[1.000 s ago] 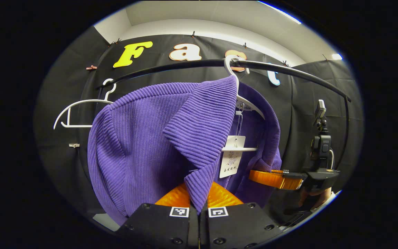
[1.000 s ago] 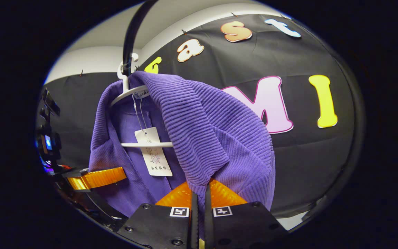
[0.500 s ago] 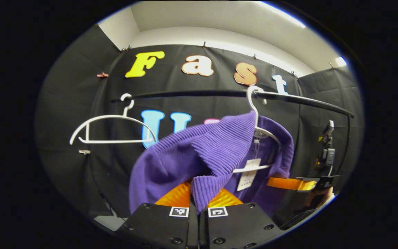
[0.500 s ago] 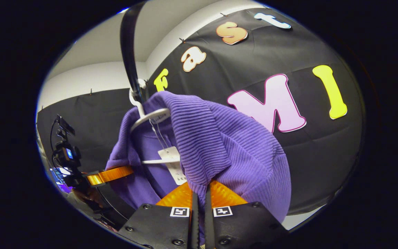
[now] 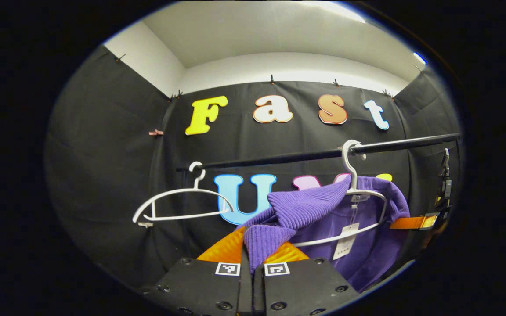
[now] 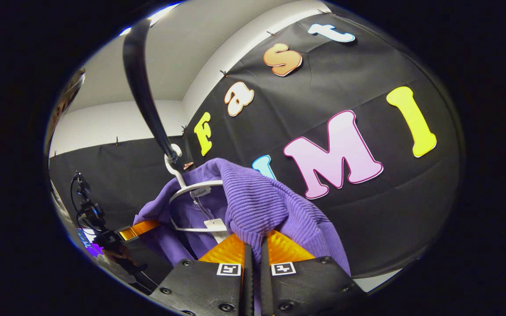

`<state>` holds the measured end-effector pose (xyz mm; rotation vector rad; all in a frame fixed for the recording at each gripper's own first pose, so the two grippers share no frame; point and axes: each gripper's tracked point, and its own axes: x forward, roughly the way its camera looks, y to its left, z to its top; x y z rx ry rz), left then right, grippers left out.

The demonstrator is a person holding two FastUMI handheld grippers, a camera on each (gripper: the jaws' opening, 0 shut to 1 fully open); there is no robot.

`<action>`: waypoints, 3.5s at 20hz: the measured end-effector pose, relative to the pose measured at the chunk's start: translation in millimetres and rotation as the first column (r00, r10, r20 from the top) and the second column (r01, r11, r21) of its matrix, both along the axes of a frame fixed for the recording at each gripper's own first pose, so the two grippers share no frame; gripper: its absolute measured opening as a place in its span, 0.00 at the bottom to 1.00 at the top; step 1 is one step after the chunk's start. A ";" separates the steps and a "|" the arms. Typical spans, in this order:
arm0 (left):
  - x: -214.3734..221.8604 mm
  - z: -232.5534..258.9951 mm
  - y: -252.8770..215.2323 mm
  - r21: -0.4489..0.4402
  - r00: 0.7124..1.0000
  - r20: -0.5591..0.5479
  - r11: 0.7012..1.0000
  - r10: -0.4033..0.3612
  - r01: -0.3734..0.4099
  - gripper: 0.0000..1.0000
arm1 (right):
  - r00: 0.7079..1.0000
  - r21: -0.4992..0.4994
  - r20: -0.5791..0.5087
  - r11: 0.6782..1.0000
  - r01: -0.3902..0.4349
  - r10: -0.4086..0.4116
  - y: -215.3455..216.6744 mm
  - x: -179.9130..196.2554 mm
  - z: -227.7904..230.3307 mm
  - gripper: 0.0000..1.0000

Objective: Grasp the clothes on the hanger with both hands and then place them into the laundry hamper below.

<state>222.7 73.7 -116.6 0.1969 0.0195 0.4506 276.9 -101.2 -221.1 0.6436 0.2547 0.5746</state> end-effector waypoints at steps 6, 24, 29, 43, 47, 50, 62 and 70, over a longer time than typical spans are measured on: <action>-1.2 28.1 23.8 0.089 0.998 0.036 0.994 0.053 -0.056 0.06 | 0.992 0.058 0.065 0.993 0.105 -0.109 -24.6 27.7 22.6 0.10; 19.5 -38.8 107.1 0.113 0.979 -0.161 0.988 0.121 -0.104 0.06 | 0.992 0.043 0.105 0.996 0.072 -0.076 8.4 43.8 29.7 0.05; 20.4 -106.4 97.6 0.000 0.965 -0.248 0.996 0.089 -0.092 0.06 | 0.991 0.014 0.106 0.997 0.077 -0.078 4.9 52.2 20.7 0.10; 45.2 -153.6 -6.2 -0.108 0.958 -0.266 0.991 -0.106 0.080 0.06 | 0.992 0.055 0.073 0.994 0.098 -0.102 -12.2 65.6 -2.5 0.10; 58.6 -159.6 -19.1 -0.132 0.952 -0.270 0.985 -0.147 0.115 0.06 | 0.989 0.106 0.055 0.985 0.134 -0.141 -30.7 69.6 -5.4 0.10; 64.7 -164.8 -32.8 -0.152 0.947 -0.270 0.978 -0.177 0.140 0.06 | 0.979 0.062 0.009 0.978 0.201 -0.202 -51.2 77.6 -30.6 0.10; 65.3 -216.3 -60.2 -0.228 0.906 -0.345 0.959 -0.244 0.171 0.06 | 0.975 -0.074 -0.213 0.996 0.054 -0.068 8.0 25.6 -115.3 0.10; 56.3 -254.7 -64.3 -0.254 0.884 -0.393 0.954 -0.252 0.159 0.06 | 0.968 -0.221 -0.251 0.973 -0.065 0.008 73.0 -29.3 -141.7 0.10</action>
